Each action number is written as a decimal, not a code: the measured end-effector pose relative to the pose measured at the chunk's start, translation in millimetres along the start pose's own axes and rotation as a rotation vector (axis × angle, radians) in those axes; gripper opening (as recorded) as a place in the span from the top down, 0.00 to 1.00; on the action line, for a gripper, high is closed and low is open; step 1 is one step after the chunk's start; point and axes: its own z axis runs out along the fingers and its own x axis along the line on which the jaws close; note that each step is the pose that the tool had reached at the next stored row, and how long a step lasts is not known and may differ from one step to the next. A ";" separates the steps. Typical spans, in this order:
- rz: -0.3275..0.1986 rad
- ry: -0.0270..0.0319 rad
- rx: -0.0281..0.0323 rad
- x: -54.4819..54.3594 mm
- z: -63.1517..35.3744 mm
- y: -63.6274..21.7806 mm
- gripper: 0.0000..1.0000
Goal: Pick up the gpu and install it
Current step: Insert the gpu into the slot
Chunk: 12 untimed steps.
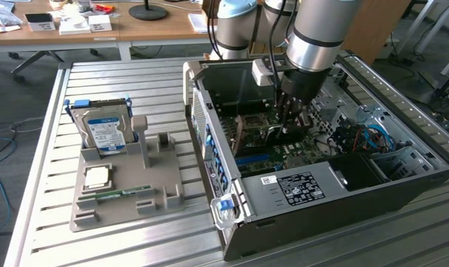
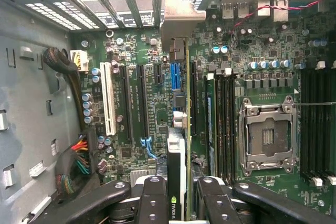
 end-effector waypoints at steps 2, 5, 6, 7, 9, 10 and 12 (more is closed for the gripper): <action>0.000 0.0000 -0.0001 0.0 0.0 0.1 0.73; 0.000 0.0000 0.0000 0.0 0.0 0.0 0.73; 0.000 0.0000 0.0000 0.0 0.0 0.0 0.73; 0.000 0.0000 0.0000 0.0 0.0 0.0 0.73; 0.000 0.0000 0.0000 0.0 0.0 0.0 0.73; 0.000 0.0002 0.0000 0.0 0.1 0.0 0.73; 0.000 -0.0002 0.0000 0.1 1.6 0.1 0.73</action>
